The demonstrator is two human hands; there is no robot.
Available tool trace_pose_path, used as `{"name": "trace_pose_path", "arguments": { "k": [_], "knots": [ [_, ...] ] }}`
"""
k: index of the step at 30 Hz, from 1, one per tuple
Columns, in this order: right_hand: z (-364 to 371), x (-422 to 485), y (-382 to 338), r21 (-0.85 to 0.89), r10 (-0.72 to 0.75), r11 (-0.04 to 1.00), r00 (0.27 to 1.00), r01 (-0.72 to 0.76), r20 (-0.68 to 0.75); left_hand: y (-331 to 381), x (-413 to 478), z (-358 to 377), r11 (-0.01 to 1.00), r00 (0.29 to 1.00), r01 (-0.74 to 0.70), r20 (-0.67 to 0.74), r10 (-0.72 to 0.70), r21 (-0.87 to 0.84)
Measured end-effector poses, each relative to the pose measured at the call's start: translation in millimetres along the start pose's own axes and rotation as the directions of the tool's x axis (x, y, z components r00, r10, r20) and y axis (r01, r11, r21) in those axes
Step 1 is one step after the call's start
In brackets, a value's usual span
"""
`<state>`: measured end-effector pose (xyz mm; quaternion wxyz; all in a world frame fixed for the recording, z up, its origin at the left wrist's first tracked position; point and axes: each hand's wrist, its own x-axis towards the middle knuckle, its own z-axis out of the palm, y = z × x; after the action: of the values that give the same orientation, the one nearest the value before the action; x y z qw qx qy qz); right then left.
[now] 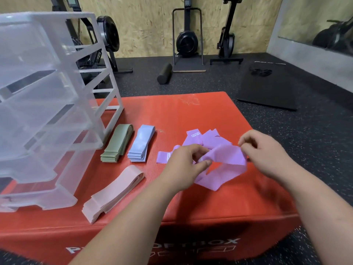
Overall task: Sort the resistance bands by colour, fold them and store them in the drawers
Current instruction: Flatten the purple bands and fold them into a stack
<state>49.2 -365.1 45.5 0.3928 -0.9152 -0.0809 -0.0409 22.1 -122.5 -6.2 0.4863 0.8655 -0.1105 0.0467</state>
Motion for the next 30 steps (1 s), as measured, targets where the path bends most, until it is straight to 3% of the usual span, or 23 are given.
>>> {"name": "trace_pose_path", "arguments": {
  "k": [1,3,6,12,19,25,30],
  "knots": [
    [1,-2,2,-0.121,0.006,0.993,0.999,-0.002,0.034,1,0,-1,1.0,1.0,-0.004,-0.009,0.004,-0.004],
    [6,-5,2,-0.189,-0.052,0.98,0.997,0.063,0.062,1,1,-1,1.0,1.0,-0.002,-0.008,0.002,-0.008],
    [10,-9,-14,-0.08,-0.134,0.987,0.987,0.141,0.088,2,0,1,1.0,1.0,0.008,0.01,-0.008,0.007],
    [33,-13,-26,0.089,-0.051,0.995,0.978,0.033,0.202,7,-4,4,1.0,1.0,-0.014,-0.004,0.014,-0.02],
    [40,-5,-26,0.191,0.077,0.977,0.994,-0.09,0.078,9,-9,-9,0.999,0.999,0.015,-0.036,-0.016,-0.039],
    [30,-6,-45,0.118,-0.044,0.992,0.999,0.045,-0.01,10,-13,-26,0.998,0.995,0.006,-0.094,-0.011,-0.061],
    [20,-19,-85,0.324,-0.208,0.929,0.976,0.179,0.059,23,-14,-37,0.972,0.999,-0.051,-0.008,0.051,-0.228]
  ]
}}
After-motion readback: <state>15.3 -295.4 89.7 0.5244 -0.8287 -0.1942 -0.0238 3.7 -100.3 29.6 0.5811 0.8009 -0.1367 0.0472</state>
